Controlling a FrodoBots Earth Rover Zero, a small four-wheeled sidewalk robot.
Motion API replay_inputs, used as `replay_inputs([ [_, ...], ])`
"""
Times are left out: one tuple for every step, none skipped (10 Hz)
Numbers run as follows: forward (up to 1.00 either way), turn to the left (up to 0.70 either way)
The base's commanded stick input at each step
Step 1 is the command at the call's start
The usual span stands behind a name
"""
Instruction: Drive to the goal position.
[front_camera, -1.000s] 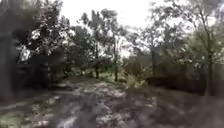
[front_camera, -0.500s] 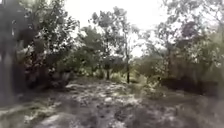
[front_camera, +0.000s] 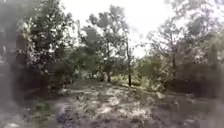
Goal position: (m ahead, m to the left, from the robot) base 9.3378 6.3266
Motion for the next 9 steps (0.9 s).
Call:
replay_inputs([
  [0.85,0.0],
  [0.85,0.0],
  [0.85,0.0],
  [0.85,0.0],
  [0.85,0.0],
  [0.85,0.0],
  [0.85,0.11],
  [0.85,0.23],
  [0.85,0.34],
])
